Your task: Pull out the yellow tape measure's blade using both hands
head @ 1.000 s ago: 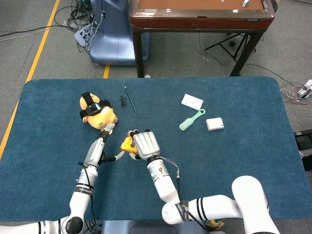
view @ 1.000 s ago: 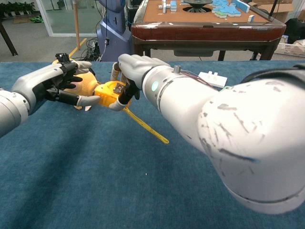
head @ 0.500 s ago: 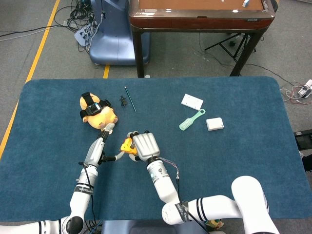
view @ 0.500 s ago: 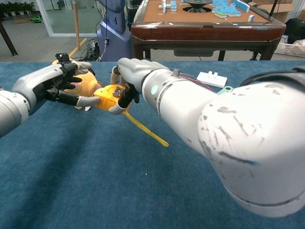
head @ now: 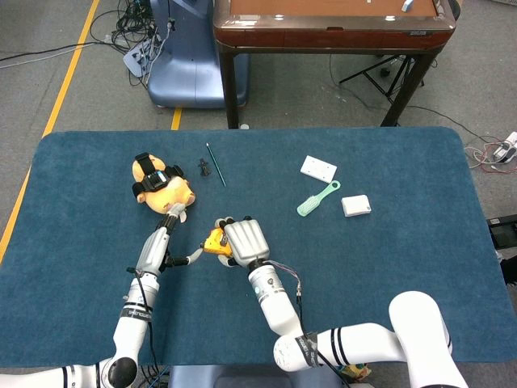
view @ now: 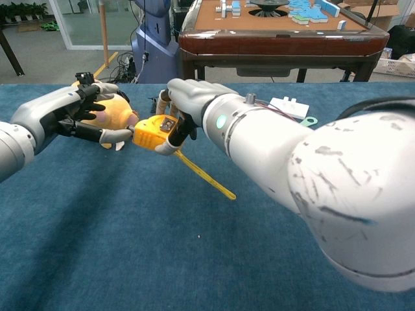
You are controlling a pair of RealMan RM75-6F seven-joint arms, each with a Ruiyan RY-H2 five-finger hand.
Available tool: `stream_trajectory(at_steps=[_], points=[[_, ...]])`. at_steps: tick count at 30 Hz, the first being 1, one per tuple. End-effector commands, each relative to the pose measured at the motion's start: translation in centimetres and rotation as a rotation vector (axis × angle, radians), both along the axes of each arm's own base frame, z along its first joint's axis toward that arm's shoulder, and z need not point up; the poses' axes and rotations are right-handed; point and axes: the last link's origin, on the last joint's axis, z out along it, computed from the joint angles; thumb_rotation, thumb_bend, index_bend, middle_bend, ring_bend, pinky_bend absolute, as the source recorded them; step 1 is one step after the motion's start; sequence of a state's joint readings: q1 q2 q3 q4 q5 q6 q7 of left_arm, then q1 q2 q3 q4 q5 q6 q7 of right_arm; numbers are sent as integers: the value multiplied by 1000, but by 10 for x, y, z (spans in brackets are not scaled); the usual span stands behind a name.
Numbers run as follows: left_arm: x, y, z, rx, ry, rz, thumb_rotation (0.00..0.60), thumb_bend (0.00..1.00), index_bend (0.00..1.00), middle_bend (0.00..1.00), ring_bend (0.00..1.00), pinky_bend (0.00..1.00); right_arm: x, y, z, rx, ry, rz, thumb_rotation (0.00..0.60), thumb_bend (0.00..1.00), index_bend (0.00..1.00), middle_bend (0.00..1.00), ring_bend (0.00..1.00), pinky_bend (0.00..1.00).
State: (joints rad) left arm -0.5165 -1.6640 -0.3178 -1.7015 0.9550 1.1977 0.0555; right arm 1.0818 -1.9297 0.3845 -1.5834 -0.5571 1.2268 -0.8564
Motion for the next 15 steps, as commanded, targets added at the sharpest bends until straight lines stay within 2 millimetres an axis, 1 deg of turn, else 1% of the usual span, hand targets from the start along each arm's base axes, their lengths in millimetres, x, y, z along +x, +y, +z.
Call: stream_trajectory(at_steps=[1,15], points=[[-1,1,0,3,-2,5,600,215,0,0,0,0,-2,0,1,-1,-1,-3,600,668,658,664,594,294],[-6,4,3,13,-6,30,600,215,0,0,0,0,-8,-1,4,8,5,-12,600,669,666,671,604,294]])
